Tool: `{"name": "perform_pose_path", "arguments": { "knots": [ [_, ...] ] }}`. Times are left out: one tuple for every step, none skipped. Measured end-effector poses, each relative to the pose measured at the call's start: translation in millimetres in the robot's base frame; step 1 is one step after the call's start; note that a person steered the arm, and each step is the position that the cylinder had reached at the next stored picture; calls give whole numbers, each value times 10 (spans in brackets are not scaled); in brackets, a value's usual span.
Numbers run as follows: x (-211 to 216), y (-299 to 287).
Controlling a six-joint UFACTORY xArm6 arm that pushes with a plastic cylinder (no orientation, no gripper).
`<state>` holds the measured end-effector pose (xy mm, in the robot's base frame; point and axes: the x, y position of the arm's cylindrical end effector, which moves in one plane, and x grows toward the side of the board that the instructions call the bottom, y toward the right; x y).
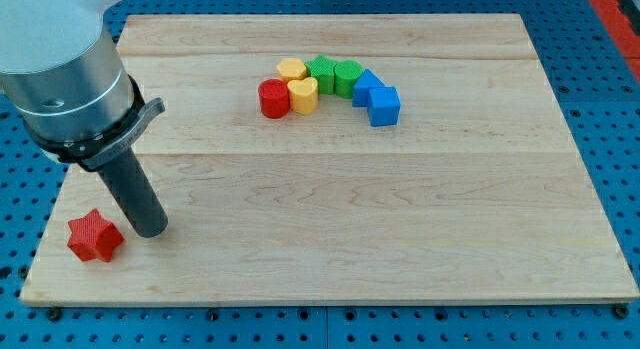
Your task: Place the red circle vertically above the red star
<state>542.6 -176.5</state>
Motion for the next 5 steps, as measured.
{"name": "perform_pose_path", "arguments": {
  "knots": [
    [0,-28],
    [0,-28],
    [-1,-9],
    [-111,565],
    [-502,798]
  ]
}}
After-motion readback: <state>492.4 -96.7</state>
